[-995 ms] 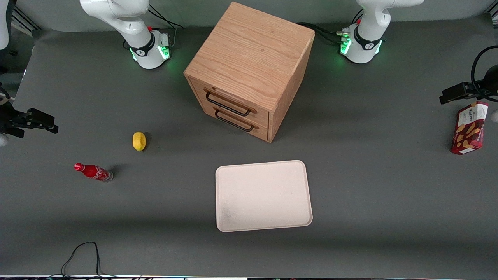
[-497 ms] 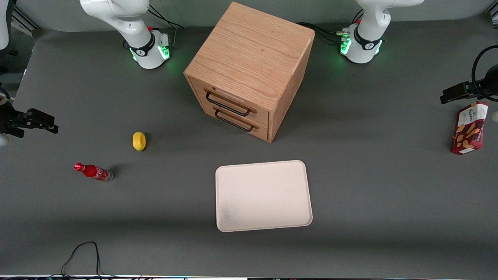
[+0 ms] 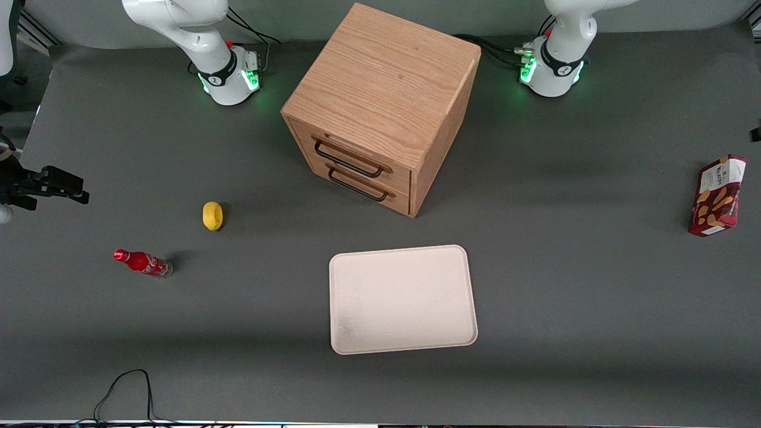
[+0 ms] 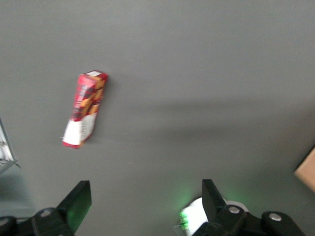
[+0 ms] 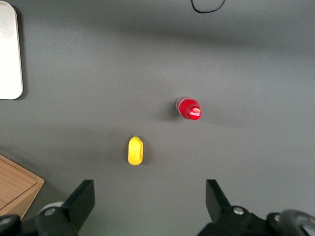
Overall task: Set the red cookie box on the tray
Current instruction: 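Lower the open left gripper over the red shortbread box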
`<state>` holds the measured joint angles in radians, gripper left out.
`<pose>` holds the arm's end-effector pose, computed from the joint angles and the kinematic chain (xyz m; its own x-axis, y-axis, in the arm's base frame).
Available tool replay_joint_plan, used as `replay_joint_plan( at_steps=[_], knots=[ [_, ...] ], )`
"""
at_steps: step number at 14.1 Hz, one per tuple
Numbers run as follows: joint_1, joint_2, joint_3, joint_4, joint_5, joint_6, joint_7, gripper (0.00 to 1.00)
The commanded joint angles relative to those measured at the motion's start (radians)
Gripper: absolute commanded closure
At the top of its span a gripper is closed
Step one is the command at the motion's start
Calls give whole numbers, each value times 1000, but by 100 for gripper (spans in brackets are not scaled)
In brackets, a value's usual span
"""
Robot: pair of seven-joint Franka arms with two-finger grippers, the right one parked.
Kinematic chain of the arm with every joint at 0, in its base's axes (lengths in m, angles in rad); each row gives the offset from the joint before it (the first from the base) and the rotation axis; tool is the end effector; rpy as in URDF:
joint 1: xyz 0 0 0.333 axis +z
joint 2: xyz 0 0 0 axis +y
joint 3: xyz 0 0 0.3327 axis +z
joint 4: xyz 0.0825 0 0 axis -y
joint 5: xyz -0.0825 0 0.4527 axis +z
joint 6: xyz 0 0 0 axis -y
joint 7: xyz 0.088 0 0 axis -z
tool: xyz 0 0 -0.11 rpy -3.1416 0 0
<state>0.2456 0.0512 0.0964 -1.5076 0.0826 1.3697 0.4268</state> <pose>0.5781 0.2152 0.6250 0.9757 -0.0737 -0.2064 -0.0758 -0.9971 -0.0022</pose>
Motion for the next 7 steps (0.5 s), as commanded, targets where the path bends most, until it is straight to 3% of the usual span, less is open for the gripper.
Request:
replay_joint_plan(
  at_steps=[1,4,7],
  knots=[
    [127,68,-11,84,31,-6,293,1],
    [257,177,-11,194,37,3,528,1],
    [307,219,-11,213,46,29,647,0]
  ],
)
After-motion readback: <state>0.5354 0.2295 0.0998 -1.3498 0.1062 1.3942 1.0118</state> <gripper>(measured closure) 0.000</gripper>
